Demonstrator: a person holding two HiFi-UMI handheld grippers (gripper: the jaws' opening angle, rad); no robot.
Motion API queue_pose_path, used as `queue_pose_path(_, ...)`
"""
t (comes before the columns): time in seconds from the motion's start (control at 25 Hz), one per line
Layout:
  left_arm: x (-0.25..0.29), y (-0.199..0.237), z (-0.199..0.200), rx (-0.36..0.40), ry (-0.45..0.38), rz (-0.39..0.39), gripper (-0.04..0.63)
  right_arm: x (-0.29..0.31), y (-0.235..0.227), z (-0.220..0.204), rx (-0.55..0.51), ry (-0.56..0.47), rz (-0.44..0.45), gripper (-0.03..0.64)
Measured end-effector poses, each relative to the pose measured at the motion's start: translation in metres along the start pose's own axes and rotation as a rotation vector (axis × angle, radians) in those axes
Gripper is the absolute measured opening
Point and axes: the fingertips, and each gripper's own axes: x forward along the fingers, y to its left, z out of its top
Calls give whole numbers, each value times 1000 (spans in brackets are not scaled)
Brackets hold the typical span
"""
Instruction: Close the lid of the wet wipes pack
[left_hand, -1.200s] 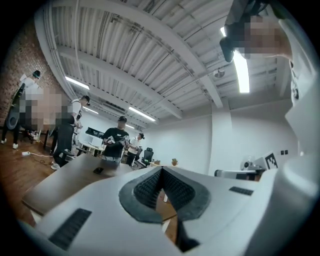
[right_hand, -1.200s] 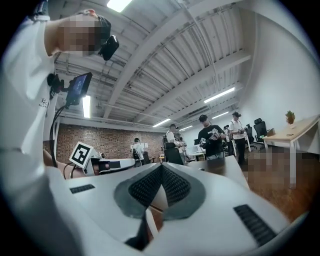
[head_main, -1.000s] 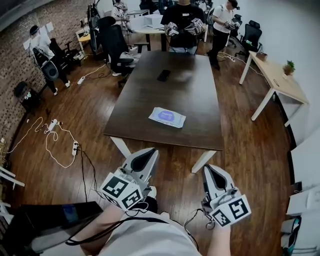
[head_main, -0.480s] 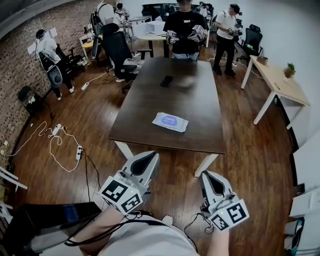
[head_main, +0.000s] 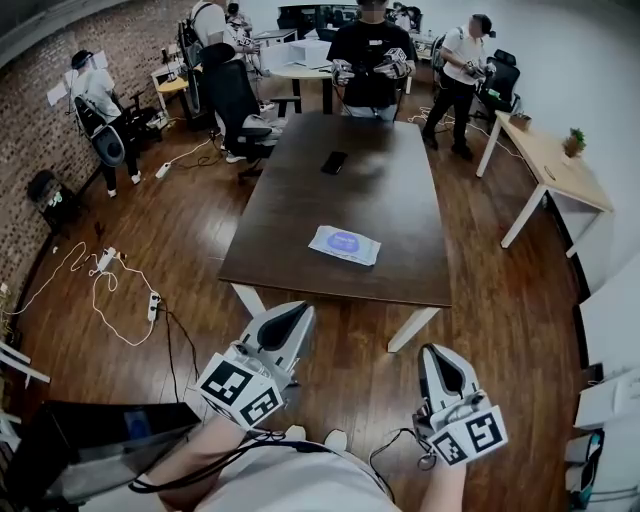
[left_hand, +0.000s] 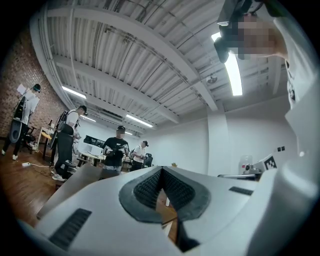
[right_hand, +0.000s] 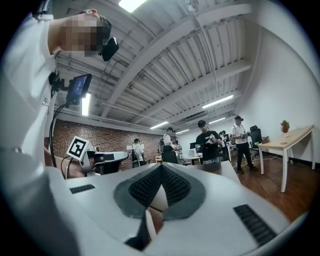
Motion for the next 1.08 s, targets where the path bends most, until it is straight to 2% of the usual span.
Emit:
queue_pose_path(0.48, -30, 22, 2, -31, -11, -21, -2, 8, 35, 4, -39, 7, -44, 8)
queue_pose_path(1.08, -34, 30, 2, -36, -23, -46, -2, 17, 45, 5, -54, -5, -60, 8)
